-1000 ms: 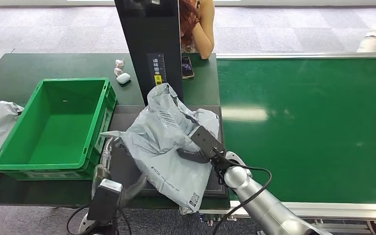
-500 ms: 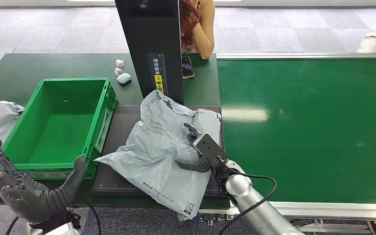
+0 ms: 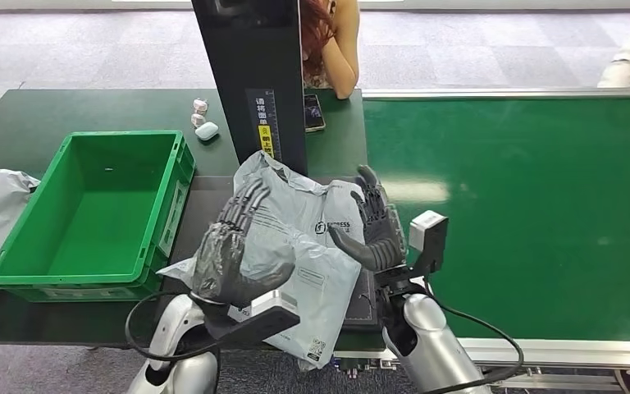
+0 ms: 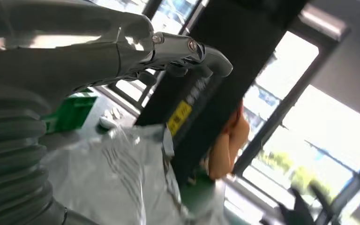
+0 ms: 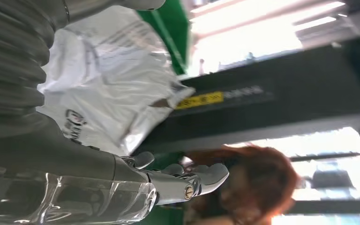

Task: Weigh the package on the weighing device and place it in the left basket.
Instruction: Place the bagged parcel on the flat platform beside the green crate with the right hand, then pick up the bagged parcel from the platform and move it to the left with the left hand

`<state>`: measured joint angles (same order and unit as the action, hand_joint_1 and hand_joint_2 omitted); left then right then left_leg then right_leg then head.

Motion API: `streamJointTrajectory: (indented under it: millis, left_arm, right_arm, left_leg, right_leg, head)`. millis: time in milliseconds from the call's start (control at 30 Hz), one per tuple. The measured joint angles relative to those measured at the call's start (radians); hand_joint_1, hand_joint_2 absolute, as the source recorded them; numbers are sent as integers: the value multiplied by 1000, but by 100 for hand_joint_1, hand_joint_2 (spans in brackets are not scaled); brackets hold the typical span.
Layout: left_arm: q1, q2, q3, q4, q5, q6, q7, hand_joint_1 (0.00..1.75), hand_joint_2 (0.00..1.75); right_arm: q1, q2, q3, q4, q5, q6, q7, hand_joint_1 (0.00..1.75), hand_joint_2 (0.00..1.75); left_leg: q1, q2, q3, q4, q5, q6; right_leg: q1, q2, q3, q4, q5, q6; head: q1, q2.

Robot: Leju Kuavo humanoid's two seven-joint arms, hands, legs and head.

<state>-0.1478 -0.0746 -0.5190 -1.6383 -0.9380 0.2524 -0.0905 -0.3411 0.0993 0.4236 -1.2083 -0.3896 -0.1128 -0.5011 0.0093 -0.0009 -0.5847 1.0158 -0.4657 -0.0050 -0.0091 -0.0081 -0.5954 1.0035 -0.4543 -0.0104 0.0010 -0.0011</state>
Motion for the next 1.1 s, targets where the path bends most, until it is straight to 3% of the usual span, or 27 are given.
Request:
streamJointTrajectory:
  millis: [167,433,667,900,1033,1100]
  left_arm:
    - [-84,9,-92,132,-45,-99,26,0,175]
    - [-151,26,-214,289,-79,-225,20,0,175]
    - [-218,26,-343,480,-79,-255,-5,0,175]
    - [-276,22,-404,571,-78,-261,-27,0,175]
    - [-289,24,-419,577,-78,-261,-29,169,175]
    - [-292,26,-423,577,-76,-259,-32,175,175]
  right_arm:
    - [82,13,-76,-178,-67,-38,-12,0,175]
    - [184,28,-146,-396,-107,-26,-21,0,175]
    - [236,35,-149,-551,-127,35,-51,0,175]
    - [269,35,-149,-666,-143,81,-50,0,175]
    - [274,35,-149,-679,-149,92,-44,0,175]
    - [275,35,-149,-679,-156,98,-44,0,175]
  left_leg:
    - [0,0,0,0,0,0]
    - [0,1,-1,-1,0,0]
    - [0,1,-1,-1,0,0]
    - [0,1,0,-1,0,0]
    - [0,1,0,-1,0,0]
    - [0,1,0,-1,1,0]
  right_leg:
    - [0,0,-1,0,0,0]
    - [0,1,-2,0,0,0]
    - [0,1,-1,0,0,0]
    - [0,1,0,0,0,0]
    - [0,1,0,0,0,0]
    - [0,1,0,0,0,0]
  head:
    - [0,0]
    - [0,0]
    - [0,0]
    - [0,0]
    - [0,0]
    - [0,0]
